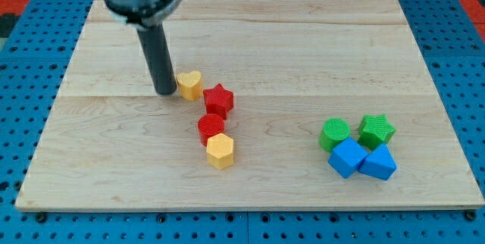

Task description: Slide the yellow heart closer to the red circle

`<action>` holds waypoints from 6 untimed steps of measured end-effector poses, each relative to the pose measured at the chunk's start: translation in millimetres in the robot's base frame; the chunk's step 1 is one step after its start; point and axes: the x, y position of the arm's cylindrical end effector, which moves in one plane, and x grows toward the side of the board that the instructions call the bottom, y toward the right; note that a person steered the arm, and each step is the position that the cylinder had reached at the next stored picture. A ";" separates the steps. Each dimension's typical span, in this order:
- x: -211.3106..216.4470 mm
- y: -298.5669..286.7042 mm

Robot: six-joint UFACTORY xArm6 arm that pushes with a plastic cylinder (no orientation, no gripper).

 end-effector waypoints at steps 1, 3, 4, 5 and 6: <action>39.2 3.4; -30.2 -31.6; -49.5 30.4; -24.4 66.4; 12.8 70.6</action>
